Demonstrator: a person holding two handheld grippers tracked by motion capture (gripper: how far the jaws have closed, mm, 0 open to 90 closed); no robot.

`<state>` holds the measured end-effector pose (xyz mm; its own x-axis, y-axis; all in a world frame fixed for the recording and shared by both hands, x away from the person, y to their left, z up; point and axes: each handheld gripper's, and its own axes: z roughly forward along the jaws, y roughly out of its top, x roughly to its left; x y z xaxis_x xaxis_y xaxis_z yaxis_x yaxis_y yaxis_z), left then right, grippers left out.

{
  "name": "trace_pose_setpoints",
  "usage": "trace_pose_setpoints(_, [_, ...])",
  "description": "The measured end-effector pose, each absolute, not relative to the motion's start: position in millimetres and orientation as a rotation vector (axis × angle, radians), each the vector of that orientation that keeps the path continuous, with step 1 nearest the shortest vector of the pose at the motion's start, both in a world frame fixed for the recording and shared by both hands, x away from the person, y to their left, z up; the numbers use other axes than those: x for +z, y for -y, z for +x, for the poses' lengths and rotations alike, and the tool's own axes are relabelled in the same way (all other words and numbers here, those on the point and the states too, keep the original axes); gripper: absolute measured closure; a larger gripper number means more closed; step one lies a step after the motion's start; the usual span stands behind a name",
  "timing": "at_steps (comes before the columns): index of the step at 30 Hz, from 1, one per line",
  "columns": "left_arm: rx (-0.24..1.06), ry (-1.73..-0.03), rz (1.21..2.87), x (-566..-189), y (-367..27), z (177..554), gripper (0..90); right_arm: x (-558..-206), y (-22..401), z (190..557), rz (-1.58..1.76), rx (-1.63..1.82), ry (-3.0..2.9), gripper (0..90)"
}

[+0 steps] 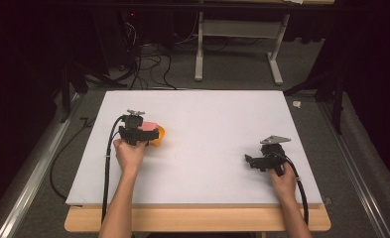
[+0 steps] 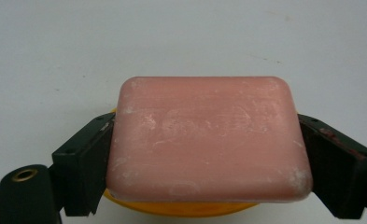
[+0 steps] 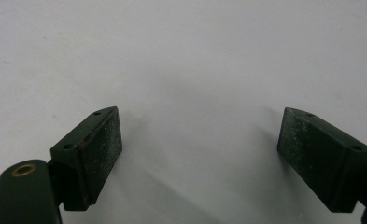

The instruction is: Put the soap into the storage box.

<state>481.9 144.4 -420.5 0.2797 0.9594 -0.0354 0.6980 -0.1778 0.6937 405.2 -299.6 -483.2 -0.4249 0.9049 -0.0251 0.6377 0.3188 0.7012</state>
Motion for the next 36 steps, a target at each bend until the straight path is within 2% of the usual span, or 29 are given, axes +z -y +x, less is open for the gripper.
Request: trace_pose_setpoints(36, [0.518,-1.539,1.952,-436.6,-148.9,489.4,13.7,-483.2,299.6,405.2,1.366,0.871,-2.175,14.5])
